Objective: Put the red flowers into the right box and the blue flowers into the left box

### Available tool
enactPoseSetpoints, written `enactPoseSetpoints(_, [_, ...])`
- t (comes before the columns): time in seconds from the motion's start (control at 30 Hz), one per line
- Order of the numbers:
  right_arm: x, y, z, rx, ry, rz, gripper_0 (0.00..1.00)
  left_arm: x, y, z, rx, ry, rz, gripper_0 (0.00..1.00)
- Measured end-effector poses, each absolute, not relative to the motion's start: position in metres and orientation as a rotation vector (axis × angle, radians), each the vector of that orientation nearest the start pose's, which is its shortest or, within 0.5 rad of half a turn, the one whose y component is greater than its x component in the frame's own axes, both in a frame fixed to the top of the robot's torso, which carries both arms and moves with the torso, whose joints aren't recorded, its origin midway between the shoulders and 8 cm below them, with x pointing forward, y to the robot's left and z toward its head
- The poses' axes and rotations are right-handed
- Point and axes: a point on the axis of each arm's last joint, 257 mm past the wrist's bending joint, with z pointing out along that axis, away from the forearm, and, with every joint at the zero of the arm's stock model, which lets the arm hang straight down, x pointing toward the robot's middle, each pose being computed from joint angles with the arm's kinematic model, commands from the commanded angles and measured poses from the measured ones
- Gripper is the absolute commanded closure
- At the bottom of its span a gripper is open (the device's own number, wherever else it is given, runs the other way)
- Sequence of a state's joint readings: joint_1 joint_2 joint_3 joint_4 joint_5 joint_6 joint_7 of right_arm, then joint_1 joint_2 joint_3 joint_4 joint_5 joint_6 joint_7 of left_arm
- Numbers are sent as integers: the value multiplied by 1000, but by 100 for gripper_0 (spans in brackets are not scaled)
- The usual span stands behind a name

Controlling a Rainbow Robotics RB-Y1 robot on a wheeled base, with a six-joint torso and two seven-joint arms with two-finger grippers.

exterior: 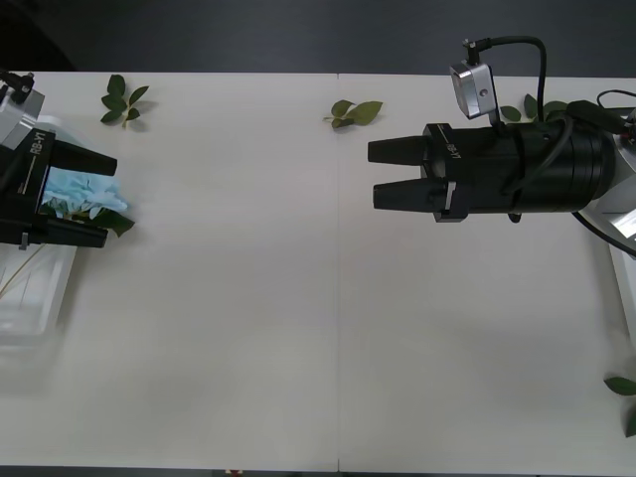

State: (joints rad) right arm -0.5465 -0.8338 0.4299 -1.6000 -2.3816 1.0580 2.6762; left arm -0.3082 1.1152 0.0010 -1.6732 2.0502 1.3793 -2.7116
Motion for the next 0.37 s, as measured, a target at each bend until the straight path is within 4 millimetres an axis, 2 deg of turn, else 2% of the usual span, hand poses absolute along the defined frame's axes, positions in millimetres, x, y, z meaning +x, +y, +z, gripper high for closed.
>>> enactPoseSetpoints(0.37, [399,-42,-54,-1103,1435,1315,5,392,225,-86,1432,1671,-708,0])
